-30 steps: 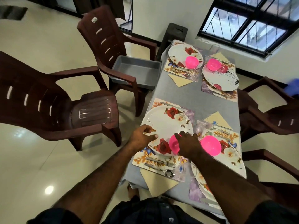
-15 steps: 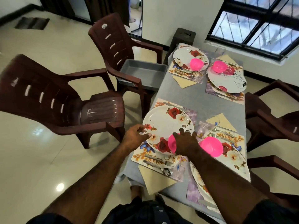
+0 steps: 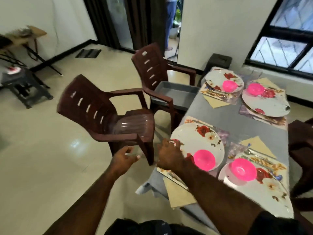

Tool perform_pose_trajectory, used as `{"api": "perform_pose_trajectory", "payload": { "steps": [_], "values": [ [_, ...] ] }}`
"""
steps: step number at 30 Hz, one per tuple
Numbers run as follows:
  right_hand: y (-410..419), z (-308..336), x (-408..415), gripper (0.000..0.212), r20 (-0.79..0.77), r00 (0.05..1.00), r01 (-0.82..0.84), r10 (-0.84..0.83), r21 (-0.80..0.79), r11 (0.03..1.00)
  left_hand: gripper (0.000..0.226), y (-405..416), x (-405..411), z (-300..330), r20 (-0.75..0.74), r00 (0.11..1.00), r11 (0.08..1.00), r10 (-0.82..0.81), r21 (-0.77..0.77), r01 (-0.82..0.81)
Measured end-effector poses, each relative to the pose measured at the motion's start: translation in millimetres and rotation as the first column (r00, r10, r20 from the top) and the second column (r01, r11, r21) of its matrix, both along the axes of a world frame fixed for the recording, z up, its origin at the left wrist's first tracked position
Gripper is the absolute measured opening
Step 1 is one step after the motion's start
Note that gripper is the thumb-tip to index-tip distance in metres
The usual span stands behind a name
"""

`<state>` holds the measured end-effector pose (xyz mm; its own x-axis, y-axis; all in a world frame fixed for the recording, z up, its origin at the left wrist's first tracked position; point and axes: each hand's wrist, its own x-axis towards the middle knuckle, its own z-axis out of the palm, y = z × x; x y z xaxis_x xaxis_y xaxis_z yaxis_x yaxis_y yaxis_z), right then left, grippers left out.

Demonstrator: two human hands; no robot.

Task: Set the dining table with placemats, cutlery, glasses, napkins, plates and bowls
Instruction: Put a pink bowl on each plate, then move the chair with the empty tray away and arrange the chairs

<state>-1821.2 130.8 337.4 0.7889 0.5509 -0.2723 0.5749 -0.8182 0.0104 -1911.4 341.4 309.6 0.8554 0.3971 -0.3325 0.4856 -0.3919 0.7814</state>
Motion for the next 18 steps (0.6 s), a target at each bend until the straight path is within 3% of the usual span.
{"api": "perform_pose_trajectory", "payload": {
  "steps": [3, 6, 11, 15, 18],
  "values": [
    [49.3, 0.2, -6.9, 0.068, -0.026, 0.998, -0.051, 0.051, 0.007, 0.999, 0.062, 47.4, -30.9, -4.1, 0.003, 0.998, 0.998, 0.062, 0.023, -0.062],
    [102.3, 0.8, -16.8, 0.071, -0.075, 0.992, -0.099, 0.099, 0.001, 0.995, 0.059, 94.3, -59.6, -8.5, 0.003, 0.994, 0.994, 0.112, 0.015, -0.112],
    [233.4, -20.6, -45.4, 0.082, -0.118, 0.971, -0.212, 0.207, -0.034, 0.977, 0.075, 218.4, -110.5, -23.2, 0.001, 0.986, 0.985, 0.167, 0.034, -0.167],
    [324.3, -26.8, -69.7, 0.085, -0.147, 0.955, -0.270, 0.257, -0.075, 0.960, 0.099, 306.9, -153.8, -30.0, -0.076, 0.978, 0.978, 0.197, 0.087, -0.190],
    [388.2, -30.4, -76.2, 0.088, -0.139, 0.947, -0.302, 0.289, -0.087, 0.949, 0.085, 370.7, -173.3, -25.9, -0.178, 0.965, 0.975, 0.194, 0.139, -0.171]
  ]
}}
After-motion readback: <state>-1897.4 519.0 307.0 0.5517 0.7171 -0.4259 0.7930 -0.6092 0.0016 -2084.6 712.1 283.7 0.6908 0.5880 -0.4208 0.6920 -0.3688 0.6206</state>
